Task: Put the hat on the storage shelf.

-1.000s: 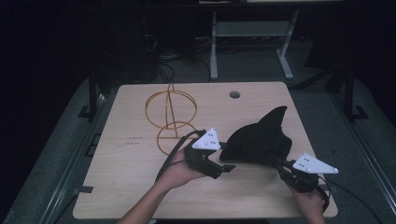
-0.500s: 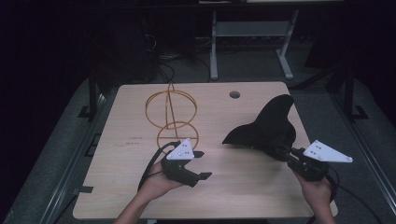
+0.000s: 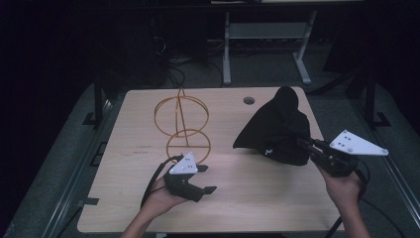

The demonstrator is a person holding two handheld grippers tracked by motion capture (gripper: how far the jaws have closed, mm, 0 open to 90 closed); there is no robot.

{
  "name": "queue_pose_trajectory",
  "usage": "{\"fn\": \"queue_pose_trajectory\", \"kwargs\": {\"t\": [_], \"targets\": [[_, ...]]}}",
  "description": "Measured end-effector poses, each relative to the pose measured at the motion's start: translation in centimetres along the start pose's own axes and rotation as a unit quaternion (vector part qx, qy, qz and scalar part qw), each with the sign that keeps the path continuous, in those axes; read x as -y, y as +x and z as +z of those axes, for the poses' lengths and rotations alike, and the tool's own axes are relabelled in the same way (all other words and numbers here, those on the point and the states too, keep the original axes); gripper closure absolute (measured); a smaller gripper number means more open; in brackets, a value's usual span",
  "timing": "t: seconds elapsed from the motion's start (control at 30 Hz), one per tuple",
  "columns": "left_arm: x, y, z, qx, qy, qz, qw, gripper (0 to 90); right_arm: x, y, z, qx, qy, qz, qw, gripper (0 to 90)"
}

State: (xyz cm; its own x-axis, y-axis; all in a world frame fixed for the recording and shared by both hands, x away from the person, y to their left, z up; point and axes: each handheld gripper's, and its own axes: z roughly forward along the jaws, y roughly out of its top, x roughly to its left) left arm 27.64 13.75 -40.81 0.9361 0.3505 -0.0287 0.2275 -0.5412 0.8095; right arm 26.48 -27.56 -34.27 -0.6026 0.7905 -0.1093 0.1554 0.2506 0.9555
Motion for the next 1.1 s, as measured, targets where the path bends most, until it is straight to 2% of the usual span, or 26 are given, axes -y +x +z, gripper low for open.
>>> {"fn": "queue_pose_trajectory", "kwargs": {"t": [0.03,0.1,0.17,0.3,0.37,0.47,0.63,0.93,1.1], "targets": [[0.1,0.0,0.0,0.001,0.001,-0.001,1.0000,27.4,-1.0,0.1,0.0,-0.004,-0.006,0.001,1.0000,84.4],[0.3,-0.1,0.0,0.000,0.004,-0.001,1.0000,27.2,-1.3,0.1,0.1,-0.006,-0.008,-0.001,1.0000,84.4],[0.5,-0.1,-0.1,-0.003,0.003,0.003,1.0000,26.9,-2.5,0.4,0.2,-0.016,-0.013,0.001,0.9998,84.4],[1.5,-0.4,-0.2,0.001,-0.006,-0.003,1.0000,26.8,-3.6,0.7,0.6,-0.031,-0.020,-0.001,0.9993,84.4],[1.9,-0.4,-0.2,-0.005,-0.008,0.012,0.9999,26.7,-4.7,0.9,1.0,-0.041,-0.027,-0.001,0.9988,84.4],[2.1,-0.5,-0.2,-0.004,-0.018,0.010,0.9998,26.7,-5.4,1.2,1.4,-0.048,-0.028,0.002,0.9985,84.4],[2.4,-0.6,0.0,-0.005,-0.013,0.008,0.9999,26.7,-6.9,1.3,2.3,-0.066,-0.035,0.003,0.9972,84.4],[2.4,-1.0,0.4,0.000,-0.009,0.013,0.9999,26.6,-9.7,2.0,3.6,-0.104,-0.045,0.008,0.9935,84.4],[2.4,-1.4,0.7,0.005,-0.005,0.030,0.9995,26.6,-11.5,2.5,4.9,-0.128,-0.046,0.008,0.9906,84.4]]}}
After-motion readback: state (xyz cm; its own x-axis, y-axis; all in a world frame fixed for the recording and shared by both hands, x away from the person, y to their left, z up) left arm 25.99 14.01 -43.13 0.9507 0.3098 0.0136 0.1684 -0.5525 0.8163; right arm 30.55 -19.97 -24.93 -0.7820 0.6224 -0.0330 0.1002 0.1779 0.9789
